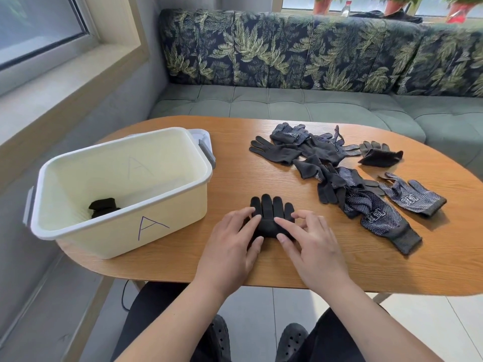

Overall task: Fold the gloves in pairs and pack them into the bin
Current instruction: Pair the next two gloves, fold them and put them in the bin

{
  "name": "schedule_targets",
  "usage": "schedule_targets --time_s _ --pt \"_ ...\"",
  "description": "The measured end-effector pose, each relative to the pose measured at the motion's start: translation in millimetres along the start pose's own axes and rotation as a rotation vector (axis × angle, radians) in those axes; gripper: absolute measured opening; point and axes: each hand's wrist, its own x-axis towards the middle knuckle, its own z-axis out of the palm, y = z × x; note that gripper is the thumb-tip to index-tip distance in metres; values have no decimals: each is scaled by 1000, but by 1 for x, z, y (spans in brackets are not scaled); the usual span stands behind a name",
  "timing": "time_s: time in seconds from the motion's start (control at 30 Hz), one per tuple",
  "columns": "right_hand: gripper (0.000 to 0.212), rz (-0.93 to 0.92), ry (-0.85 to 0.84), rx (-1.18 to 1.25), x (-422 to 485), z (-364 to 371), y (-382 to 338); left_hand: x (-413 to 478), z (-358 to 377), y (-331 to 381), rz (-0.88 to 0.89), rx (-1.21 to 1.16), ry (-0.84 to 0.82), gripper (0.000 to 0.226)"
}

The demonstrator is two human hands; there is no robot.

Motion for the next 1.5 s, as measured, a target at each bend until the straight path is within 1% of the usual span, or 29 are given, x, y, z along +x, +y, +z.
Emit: schedule_targets --time_s 0.07,0.13,0.23,0.33,0.43,0.57,0.77,0.93,1.1,1.23,1.33,1.5 --pt "40 -1 -3 -4 0 0 0 -1 1 0 72 9 -1 45" --pt "41 -2 4 -1 1 0 -2 -2 3 0 90 22 -3 43" --pt "42 -49 18 1 -1 -2 -4 -3 6 0 69 39 -5 43" --pt "37 -110 41 -16 -4 0 -3 -2 6 1 63 55 -8 43" --pt "35 -82 52 -33 -3 2 -4 0 5 2 47 76 -24 44" --pt "38 -82 43 -29 -2 2 -4 3 3 1 31 58 -52 45" --pt "43 -96 50 56 -5 -1 0 4 0 -3 -12 -21 -32 35" --pt "41 -52 74 175 -2 -2 2 5 -3 -3 -80 -118 -2 29" --pt "40 144 26 467 -1 -13 2 3 -12 -4 -166 -282 -43 39" --pt "35 208 10 602 1 -18 1 0 -16 -3 -231 -374 -26 35" --pt "33 222 4 600 2 -18 2 2 -16 -3 -239 -364 8 28" --pt "30 197 54 487 5 -14 4 4 -13 -2 -158 -237 88 27"
